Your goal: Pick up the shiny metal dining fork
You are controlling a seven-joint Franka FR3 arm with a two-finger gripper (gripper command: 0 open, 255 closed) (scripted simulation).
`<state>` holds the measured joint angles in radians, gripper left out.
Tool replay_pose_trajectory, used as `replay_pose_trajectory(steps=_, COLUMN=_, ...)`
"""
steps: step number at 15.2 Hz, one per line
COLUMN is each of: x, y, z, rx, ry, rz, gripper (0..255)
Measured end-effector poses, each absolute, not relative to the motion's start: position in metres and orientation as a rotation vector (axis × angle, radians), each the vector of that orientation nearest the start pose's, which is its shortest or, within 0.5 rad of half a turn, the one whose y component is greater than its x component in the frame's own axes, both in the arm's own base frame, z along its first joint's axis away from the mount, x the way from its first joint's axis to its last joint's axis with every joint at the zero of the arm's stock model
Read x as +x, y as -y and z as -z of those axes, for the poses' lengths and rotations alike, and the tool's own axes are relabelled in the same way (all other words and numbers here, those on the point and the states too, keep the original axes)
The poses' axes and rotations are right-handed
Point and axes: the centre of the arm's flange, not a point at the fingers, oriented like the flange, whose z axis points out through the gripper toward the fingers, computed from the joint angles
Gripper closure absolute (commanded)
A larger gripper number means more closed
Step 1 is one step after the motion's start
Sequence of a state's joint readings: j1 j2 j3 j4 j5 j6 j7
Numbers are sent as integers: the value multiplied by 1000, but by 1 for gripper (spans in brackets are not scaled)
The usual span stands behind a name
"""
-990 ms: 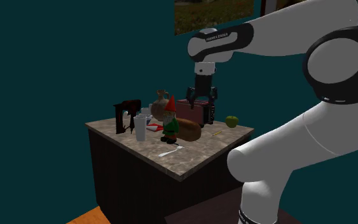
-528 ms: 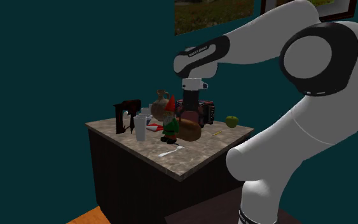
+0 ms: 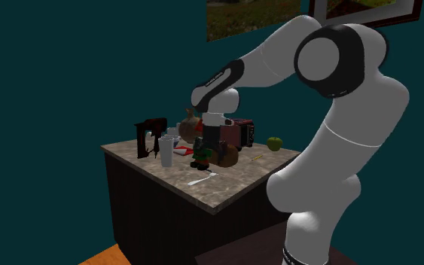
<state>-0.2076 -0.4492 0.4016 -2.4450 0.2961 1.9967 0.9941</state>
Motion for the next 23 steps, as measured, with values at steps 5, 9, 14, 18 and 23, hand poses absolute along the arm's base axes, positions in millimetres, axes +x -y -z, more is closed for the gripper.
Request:
replay_pose_trajectory(steps=5, x=422, y=-113, z=-405, rx=-2559, ry=-1658, rz=-173, gripper=0)
replay_pose_trajectory(steps=9, x=427, y=-114, z=-383, rx=-2548, ry=-1670, rz=-177, gripper=0)
replay_pose_trajectory(steps=14, x=426, y=-115, z=-370, rx=-2548, ry=-1671, rz=-176, gripper=255)
replay_pose_trajectory(steps=18, x=426, y=-115, z=-371, rx=-2547, ry=-1671, rz=-174, gripper=255)
replay_pose_trajectory(steps=23, x=426, y=-115, z=-373, rx=-2547, ry=-1671, rz=-175, gripper=255)
